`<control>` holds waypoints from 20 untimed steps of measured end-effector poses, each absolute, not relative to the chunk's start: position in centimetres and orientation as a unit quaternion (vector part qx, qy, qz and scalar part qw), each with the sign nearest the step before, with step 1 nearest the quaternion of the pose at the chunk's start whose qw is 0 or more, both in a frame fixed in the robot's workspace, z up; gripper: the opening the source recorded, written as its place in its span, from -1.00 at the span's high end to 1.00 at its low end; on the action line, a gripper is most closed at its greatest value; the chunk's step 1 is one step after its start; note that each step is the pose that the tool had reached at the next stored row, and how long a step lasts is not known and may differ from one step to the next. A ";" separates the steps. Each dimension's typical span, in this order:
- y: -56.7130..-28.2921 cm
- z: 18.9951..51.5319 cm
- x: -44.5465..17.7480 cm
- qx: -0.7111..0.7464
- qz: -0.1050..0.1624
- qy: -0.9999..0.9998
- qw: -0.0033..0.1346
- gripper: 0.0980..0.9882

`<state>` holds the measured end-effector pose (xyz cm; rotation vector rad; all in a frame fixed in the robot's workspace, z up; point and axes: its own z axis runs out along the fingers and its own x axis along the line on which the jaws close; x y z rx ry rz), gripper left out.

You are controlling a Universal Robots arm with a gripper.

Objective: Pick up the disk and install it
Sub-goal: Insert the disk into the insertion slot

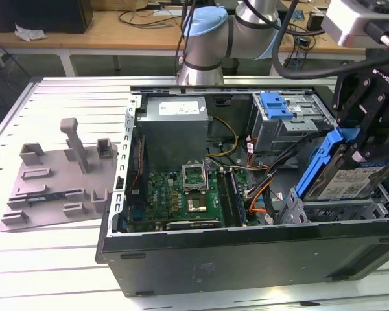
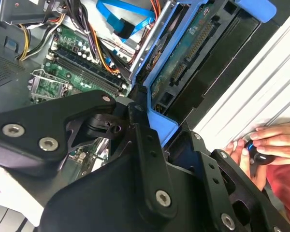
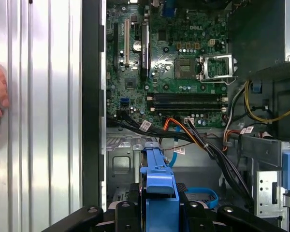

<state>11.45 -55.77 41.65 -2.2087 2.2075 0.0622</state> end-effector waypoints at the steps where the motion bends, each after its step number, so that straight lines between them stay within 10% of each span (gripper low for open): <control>1: -55.8 41.6 11.4 -0.707 0.020 0.707 0.009 0.39; 20: -55.8 39.3 11.4 -0.707 0.020 0.707 0.009 0.39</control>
